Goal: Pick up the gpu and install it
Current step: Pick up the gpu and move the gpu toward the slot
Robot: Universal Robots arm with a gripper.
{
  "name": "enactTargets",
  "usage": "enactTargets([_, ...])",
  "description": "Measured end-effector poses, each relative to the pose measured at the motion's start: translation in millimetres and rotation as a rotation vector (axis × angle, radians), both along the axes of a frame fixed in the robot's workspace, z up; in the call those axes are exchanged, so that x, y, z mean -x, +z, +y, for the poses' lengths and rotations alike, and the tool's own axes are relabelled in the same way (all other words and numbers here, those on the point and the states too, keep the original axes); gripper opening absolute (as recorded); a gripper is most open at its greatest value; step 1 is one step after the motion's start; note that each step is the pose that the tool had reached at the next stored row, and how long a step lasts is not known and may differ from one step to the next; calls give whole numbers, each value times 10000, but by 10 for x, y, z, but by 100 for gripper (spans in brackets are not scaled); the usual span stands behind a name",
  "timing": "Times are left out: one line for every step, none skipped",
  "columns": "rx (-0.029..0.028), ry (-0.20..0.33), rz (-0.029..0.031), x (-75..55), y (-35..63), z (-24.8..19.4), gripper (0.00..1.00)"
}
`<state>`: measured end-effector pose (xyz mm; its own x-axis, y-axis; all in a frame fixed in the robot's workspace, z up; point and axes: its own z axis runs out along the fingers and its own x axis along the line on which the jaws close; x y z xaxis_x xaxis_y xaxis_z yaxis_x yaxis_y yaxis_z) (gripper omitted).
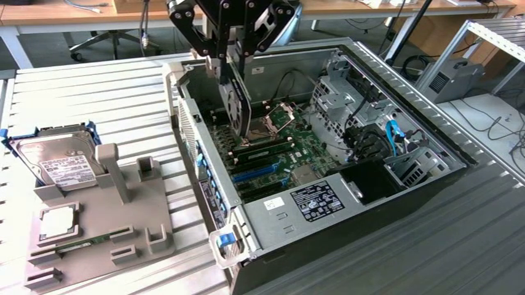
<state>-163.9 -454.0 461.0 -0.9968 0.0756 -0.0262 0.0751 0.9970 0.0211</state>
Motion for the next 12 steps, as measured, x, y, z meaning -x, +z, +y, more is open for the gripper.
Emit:
enactTargets([0,0,0,-5,0,0,26])
enactTargets([0,0,0,-11,0,0,26])
enactTargets([1,0,1,-17,0,0,26])
enactTargets([0,0,0,-23,-1,0,26])
enactTargets([0,0,0,-29,-1,0,26])
enactTargets([0,1,0,-35,-2,0,26])
enactTargets([0,1,0,-41,-2,0,26])
enactTargets([0,0,0,-45,-2,0,26])
enactTargets([0,0,0,-50,-2,0,26])
enactTargets([0,0,0,-55,-3,0,26])
enactTargets([1,0,1,-61,-3,0,26])
enactTargets([0,0,0,-66,-3,0,26])
